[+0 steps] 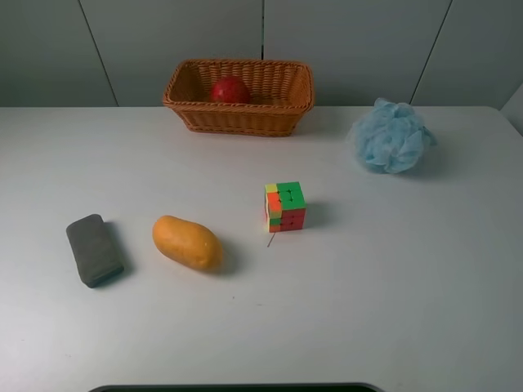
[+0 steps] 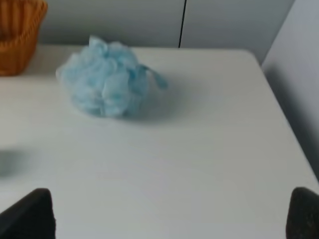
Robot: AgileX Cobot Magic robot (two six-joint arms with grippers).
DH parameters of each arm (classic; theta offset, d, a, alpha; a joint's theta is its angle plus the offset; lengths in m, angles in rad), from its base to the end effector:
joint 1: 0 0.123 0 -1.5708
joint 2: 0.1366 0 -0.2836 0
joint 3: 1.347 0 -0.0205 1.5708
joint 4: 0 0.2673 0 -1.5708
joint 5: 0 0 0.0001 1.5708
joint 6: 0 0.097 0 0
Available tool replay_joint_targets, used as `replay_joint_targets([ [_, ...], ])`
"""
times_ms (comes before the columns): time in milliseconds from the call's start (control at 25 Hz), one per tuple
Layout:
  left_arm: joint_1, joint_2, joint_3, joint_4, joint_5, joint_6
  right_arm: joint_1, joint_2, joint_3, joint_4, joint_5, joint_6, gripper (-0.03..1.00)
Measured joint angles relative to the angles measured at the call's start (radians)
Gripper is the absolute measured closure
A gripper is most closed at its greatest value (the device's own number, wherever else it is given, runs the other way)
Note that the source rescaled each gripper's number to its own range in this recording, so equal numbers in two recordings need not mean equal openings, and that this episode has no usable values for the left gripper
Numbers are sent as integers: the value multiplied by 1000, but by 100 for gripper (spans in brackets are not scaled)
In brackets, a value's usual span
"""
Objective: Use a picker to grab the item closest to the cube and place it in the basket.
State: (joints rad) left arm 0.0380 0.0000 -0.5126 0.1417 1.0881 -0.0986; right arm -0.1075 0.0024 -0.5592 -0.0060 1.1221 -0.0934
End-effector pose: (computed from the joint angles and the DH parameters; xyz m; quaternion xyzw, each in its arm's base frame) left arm 0.0128 0.0126 0.2845 -0.0625 0.8526 0.0551 0.5158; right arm 0.0066 -0.0012 0.2945 0.0063 0.8544 -0.0551 0.5166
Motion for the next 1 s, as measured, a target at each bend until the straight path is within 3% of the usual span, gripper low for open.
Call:
replay_joint_targets([
  [1000,0,0,0,4,0,0,0,-3,48,-26,-25,51,-3],
])
